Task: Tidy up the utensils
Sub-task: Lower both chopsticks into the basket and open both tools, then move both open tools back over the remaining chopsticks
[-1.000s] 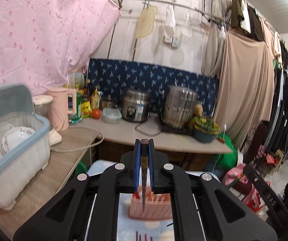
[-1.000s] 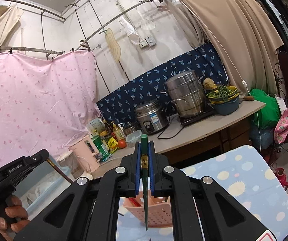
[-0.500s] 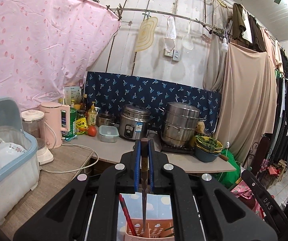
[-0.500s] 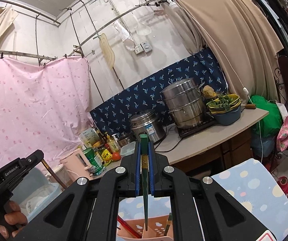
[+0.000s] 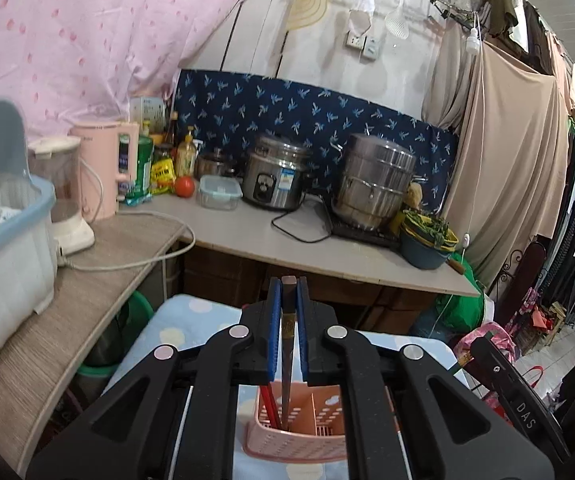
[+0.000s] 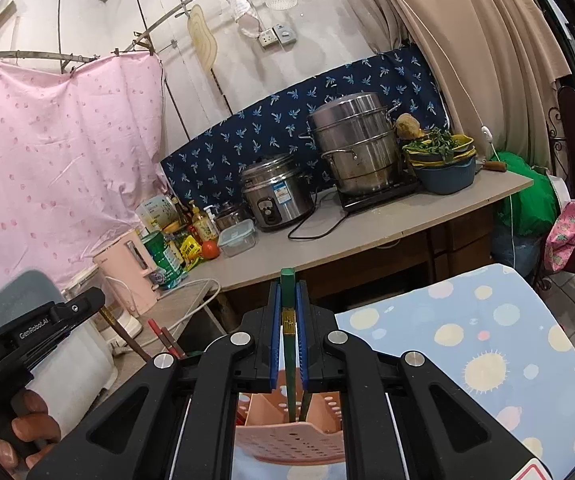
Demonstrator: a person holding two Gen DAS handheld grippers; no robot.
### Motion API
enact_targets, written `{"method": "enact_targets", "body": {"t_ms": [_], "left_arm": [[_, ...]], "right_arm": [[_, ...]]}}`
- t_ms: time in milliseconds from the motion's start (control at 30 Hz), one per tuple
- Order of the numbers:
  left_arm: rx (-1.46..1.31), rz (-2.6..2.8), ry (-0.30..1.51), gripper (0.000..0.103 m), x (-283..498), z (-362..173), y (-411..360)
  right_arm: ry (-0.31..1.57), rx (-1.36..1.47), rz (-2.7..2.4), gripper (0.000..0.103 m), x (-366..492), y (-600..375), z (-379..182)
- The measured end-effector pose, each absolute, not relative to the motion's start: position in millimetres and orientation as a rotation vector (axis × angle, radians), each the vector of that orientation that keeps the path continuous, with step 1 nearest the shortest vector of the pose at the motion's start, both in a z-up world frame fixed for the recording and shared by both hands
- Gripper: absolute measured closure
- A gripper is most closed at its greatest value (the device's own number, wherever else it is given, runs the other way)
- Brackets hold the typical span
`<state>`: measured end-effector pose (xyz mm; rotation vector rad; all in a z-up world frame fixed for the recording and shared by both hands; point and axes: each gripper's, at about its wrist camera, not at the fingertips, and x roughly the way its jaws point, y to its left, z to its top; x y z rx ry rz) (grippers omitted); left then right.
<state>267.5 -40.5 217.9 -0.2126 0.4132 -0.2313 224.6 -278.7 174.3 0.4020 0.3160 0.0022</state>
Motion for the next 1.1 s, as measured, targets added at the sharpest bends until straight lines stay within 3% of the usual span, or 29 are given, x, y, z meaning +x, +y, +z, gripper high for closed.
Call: {"method": "enact_targets", "body": {"t_ms": [133,167,233,367,433,733,1100], "left_arm": [[-0.21,-0.233,0.437,0.092,264,208,-40],[-0.21,-0.229,0.447,0.089,262,206,-40],[-0.215,-0.226,0.457,0.07,259,204,-39],[-0.212,-0.227,0.471,0.064,252,201,-38],[-0.214,-0.229,0.478,0.054,250,199,-36],[-0.194,-0.231,0.513,0.046,223,192,-35],[-0.149,-0.236,0.615,0.046,175,161,-36]], "right_arm": [[0.337,0.399,0.005,0.093,222,-275,167],[0.336,0.4,0.002,0.09,221,-275,167],[0.34,0.4,-0.002,0.088,218,-274,165],[0.334,0.402,-0.004,0.084,209,-275,167],[0.327,0.397,-0.005,0.084,203,-274,169],[0.316,0.381,0.026,0.078,167,-263,174],[0.391,0.372,0.068,0.077,111,-242,145]]}}
